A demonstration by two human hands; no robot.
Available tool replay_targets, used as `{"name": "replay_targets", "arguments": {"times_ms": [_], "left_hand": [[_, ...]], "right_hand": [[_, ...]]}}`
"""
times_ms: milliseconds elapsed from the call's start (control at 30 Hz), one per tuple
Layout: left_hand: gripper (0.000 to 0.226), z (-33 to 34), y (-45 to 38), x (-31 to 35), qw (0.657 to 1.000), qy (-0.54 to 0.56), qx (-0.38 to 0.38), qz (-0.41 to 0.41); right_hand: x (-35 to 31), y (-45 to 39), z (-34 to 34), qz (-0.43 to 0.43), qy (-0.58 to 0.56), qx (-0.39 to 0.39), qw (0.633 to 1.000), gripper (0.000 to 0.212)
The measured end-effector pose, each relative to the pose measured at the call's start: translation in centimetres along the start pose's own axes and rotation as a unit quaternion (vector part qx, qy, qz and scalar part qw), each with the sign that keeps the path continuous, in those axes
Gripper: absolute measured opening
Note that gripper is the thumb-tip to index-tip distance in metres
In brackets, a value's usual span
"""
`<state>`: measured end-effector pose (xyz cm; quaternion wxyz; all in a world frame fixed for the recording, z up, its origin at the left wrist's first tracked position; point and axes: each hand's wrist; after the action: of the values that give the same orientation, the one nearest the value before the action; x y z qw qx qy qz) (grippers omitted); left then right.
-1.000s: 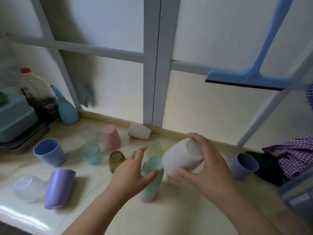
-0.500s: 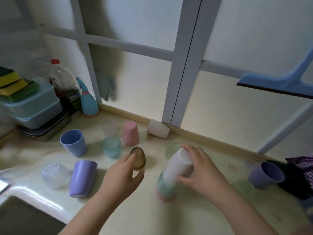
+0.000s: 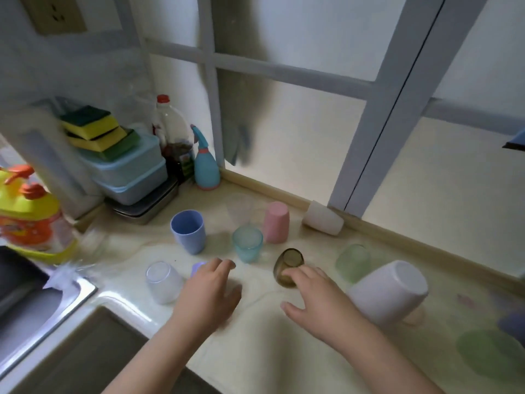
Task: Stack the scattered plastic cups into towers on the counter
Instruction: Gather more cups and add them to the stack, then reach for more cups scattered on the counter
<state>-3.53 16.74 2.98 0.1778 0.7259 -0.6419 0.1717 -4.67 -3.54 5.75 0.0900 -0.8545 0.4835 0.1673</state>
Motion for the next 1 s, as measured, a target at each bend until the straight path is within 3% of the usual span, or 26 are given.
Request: {"name": "replay_targets", "arguments": {"times_ms": [200,467,633,1000], "left_hand": [[0.04,1.0,-0.8,-6.0,0.995,-0.029,0.002,-0.098],[0.054,4.3,-1.5,-7.0,0.978,-0.005,-0.091,-0.19],[0.051,4.5,-0.9,-6.8,0.974,0.043,-0.09,-0.205],[0.056,-1.6,0.8,-3.5,0.963,0.215,0.004,-0.161]], "right_hand": [[-2.1,-2.9,3.2,-0.029,-0.003,-0.057,0.998,0.051],[-2.4,-3.9,5.0,-0.026,-0.015,-0.089,0.996,0.051],[-1.8,-3.7,5.1,-0.016,-0.026,-0.089,0.996,0.05],[-2.9,-4.3,3.0,-0.053,-0.062,-0.019,0.996,0.049]]}}
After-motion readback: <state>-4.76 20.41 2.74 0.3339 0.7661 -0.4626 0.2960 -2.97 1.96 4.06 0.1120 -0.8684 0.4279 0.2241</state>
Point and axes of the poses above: each hand's wrist, its own y-axis away from the middle knuckle, its own z-axis out of the palm, x = y × z, and after that the axes turned 14 degrees about -z, right-handed
